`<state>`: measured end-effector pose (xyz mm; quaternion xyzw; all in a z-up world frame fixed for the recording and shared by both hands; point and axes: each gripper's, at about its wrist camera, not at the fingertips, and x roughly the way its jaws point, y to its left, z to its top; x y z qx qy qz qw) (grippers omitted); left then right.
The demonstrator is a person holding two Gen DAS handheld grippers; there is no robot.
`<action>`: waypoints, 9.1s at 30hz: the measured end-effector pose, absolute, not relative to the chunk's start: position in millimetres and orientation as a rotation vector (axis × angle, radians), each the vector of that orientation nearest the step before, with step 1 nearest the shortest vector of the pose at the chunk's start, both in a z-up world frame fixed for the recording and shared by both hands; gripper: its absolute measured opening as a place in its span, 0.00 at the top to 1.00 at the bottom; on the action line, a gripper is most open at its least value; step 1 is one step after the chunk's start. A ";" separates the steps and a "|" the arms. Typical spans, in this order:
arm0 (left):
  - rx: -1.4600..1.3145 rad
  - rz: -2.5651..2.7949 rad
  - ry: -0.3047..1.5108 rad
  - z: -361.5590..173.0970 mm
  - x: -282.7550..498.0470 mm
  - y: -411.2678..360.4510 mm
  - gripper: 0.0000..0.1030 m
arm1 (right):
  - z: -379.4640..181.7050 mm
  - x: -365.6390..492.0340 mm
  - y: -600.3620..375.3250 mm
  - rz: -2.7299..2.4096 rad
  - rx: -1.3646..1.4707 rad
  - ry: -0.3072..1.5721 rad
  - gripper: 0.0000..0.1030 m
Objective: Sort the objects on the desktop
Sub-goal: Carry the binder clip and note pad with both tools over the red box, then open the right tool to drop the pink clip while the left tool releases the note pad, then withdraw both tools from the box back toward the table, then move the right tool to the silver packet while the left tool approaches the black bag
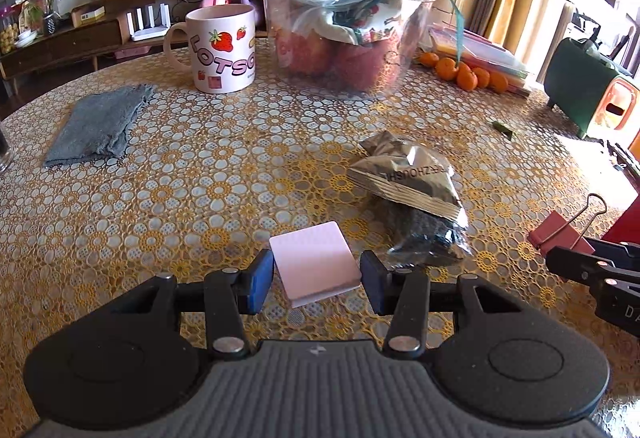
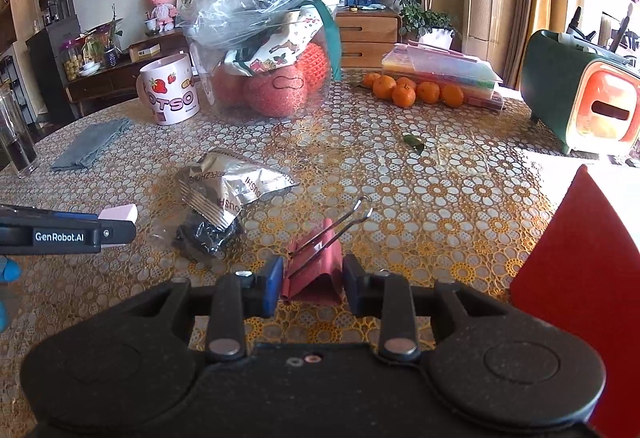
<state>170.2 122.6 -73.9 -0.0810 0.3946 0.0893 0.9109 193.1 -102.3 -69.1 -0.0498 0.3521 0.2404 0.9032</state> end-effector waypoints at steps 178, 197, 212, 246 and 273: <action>-0.003 -0.358 0.700 36.1 89.1 -89.0 0.02 | 37.6 84.0 -314.0 0.308 0.085 0.619 0.05; -0.061 -0.174 0.710 5.6 88.9 10.7 0.01 | 32.5 101.9 -239.2 0.383 0.037 0.653 0.05; -0.083 -0.080 0.741 -30.3 126.2 45.8 0.01 | 27.0 159.7 -154.0 0.499 -0.072 0.682 0.05; -0.038 0.021 0.734 -84.3 186.2 71.7 0.03 | -27.8 311.9 2.9 0.600 -0.108 1.037 0.07; 0.040 -0.015 0.711 -100.8 202.2 62.9 0.31 | -74.6 336.6 30.6 0.431 0.008 1.232 0.30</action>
